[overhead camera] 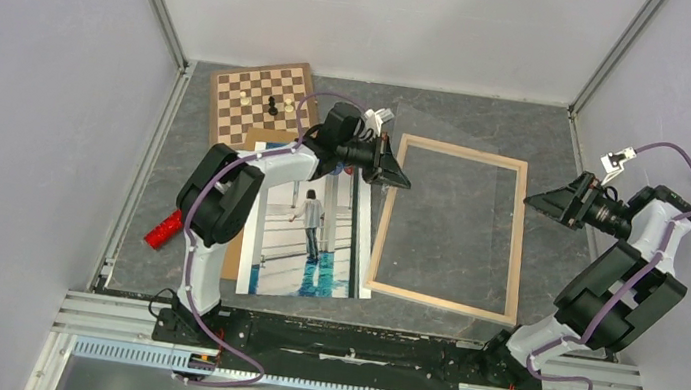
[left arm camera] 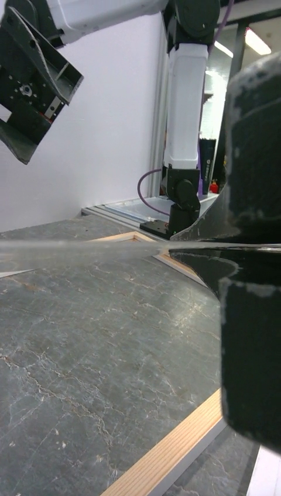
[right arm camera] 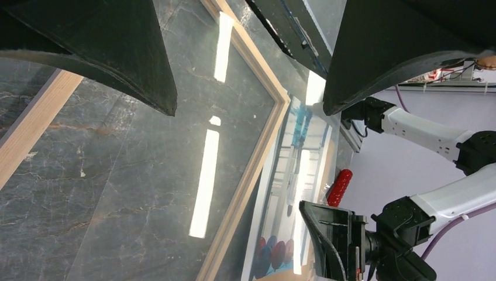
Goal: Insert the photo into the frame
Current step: Place the photo frame item in the photo frame.
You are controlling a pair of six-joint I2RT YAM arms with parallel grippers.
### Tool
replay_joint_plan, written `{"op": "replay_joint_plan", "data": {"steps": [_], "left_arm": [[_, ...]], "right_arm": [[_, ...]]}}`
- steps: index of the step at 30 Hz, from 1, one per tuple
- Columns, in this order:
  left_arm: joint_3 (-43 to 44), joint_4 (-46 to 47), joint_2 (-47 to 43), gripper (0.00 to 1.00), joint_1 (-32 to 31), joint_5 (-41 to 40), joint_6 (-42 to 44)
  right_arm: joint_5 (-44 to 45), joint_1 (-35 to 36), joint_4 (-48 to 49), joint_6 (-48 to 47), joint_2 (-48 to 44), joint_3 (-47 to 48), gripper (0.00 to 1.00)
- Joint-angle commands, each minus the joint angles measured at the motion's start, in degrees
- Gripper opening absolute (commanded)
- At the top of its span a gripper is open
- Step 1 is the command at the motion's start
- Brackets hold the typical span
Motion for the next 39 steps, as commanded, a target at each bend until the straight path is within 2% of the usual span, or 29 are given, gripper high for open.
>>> {"op": "replay_joint_plan", "data": {"steps": [1, 6, 12, 17, 25, 31, 39], "left_arm": [[0.54, 5.62, -1.66, 0.02, -0.20, -0.25, -8.10], [1.84, 4.09, -1.78, 0.02, -0.20, -1.81, -11.78], [5.22, -0.57, -1.57, 0.02, -0.20, -2.12, -13.31], [6.65, -0.72, -2.31, 0.02, -0.21, -1.94, -16.25], [7.57, 0.59, -3.36, 0.02, -0.03, -1.24, -20.76], [6.79, -1.47, -5.44, 0.02, 0.85, -0.97, -19.76], [6.15, -4.38, -7.88, 0.02, 2.49, -0.69, -16.19]], "right_arm": [[0.82, -0.37, -0.73, -1.01, -1.10, 1.30, 0.98], [3.34, -0.78, 1.51, 0.09, -1.67, 1.17, 0.98], [14.65, -0.91, 22.13, 14.37, -7.95, -6.00, 0.98], [23.01, -0.14, 29.88, 17.36, -11.59, -9.28, 0.97], [35.58, 6.05, 40.28, 18.90, -13.97, -17.90, 0.75], [42.09, 10.08, 48.08, 20.91, -14.01, -22.32, 0.61], [45.69, 12.64, 52.84, 21.66, -9.31, -24.78, 0.53]]}}
